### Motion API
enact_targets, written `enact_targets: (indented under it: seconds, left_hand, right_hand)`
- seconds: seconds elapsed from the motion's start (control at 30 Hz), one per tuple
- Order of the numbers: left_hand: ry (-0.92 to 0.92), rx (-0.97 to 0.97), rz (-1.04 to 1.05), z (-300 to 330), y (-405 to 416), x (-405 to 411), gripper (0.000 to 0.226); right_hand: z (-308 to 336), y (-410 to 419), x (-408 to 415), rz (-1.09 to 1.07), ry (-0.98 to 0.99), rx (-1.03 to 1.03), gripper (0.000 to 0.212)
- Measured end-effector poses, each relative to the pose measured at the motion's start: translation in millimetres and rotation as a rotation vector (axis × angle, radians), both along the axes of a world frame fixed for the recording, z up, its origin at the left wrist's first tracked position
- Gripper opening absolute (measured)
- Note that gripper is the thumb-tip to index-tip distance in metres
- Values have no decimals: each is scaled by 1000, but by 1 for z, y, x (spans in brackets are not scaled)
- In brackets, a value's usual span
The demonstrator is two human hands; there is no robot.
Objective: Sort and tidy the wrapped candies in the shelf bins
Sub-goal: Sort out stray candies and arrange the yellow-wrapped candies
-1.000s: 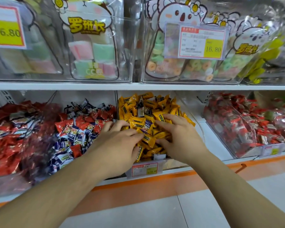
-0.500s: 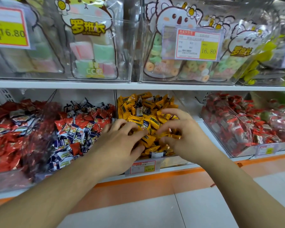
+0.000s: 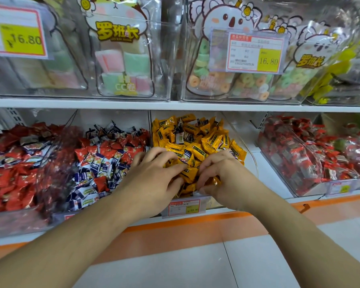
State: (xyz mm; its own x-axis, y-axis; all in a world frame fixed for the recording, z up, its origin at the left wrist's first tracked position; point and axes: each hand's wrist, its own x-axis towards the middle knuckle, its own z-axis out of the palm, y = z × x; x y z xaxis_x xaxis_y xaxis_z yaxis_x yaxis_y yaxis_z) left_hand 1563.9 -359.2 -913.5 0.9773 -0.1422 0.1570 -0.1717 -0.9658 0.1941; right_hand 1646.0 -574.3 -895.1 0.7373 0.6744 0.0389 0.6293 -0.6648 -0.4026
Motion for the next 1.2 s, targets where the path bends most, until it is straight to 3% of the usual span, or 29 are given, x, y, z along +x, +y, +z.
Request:
enact_targets:
  seconds: [0.23, 0.4, 0.67, 0.8, 0.9, 1.03, 1.2]
  left_hand:
    - [4, -113, -8, 4, 3, -17, 42]
    - [-148, -258, -8, 7, 8, -39, 31]
    - [-183, -449, 114, 12, 15, -46, 19]
    - [-72, -762, 197, 26, 15, -47, 26]
    - [21, -995, 228, 35, 17, -50, 17]
    - [-9, -977, 303, 37, 30, -55, 5]
    - [-35, -703, 461, 31, 48, -59, 7]
  right_hand:
    - [-1, 8, -1, -44, -4, -55, 12]
    - [-3, 5, -4, -43, -34, 20, 18]
    - [19, 18, -20, -161, 13, 338, 22]
    - [30, 42, -35, -151, 84, 504, 18]
    - [32, 58, -46, -124, 110, 539, 16]
    - [36, 62, -50, -115, 135, 552, 10]
    - [34, 41, -32, -292, 137, 634, 19]
